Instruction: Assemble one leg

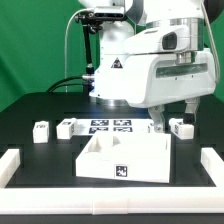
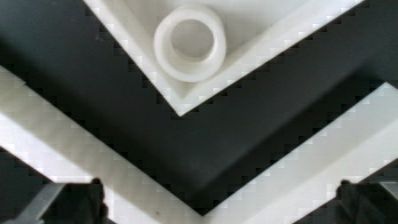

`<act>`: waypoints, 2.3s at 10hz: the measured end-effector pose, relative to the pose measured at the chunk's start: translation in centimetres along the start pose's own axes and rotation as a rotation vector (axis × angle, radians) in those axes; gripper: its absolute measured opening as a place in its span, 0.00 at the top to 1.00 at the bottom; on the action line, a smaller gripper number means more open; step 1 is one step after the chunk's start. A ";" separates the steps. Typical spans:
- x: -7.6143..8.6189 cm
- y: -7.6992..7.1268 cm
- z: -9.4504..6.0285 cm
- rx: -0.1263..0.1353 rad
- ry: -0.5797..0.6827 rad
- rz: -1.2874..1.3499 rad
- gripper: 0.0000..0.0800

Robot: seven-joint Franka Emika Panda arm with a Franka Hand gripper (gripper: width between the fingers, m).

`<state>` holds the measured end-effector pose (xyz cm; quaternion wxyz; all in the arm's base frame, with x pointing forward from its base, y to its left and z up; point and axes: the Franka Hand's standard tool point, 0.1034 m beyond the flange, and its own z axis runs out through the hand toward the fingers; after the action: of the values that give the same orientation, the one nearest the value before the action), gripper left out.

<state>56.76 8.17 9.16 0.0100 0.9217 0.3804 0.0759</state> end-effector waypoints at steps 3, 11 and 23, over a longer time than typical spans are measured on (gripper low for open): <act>0.0 0.0 0.0 0.000 0.000 0.001 0.19; -0.1 -0.1 0.1 -0.002 0.002 -0.014 0.19; -11.2 -3.5 2.5 0.075 -0.105 -0.645 0.19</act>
Offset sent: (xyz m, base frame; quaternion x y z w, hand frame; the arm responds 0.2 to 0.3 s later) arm 0.0000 0.0000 0.0000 0.0000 0.0000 0.0000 1.0000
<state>46.82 2.88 4.98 0.0192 0.7562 0.6541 0.0073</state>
